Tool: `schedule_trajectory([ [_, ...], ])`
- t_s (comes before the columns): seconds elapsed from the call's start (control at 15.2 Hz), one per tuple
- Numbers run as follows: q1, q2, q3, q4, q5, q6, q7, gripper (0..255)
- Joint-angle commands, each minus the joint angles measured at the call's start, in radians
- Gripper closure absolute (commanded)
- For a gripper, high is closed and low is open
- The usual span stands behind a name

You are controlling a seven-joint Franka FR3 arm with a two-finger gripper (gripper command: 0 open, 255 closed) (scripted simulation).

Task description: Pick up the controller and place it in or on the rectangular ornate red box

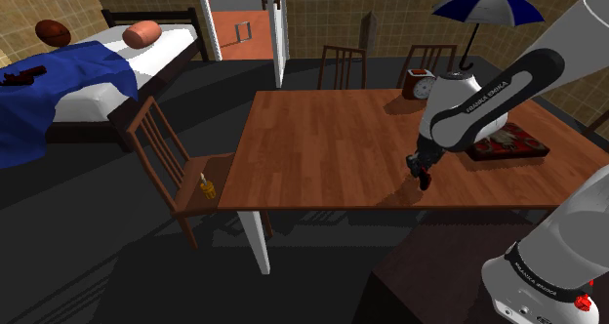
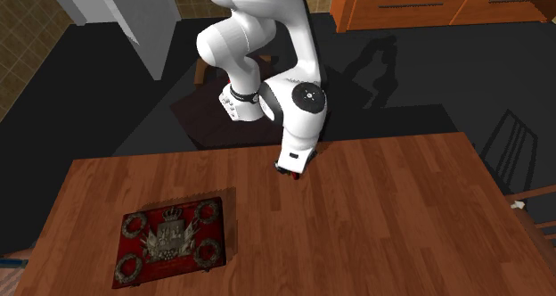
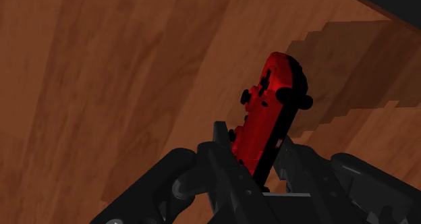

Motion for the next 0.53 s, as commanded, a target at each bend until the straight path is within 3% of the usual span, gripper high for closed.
schedule_trajectory([
  [0.0, -0.001, -0.030, 0.001, 0.001, -0.002, -0.031, 0.001, 255],
  [0.46, -0.004, -0.151, 0.007, 0.016, -0.006, -0.166, 0.001, 255],
])
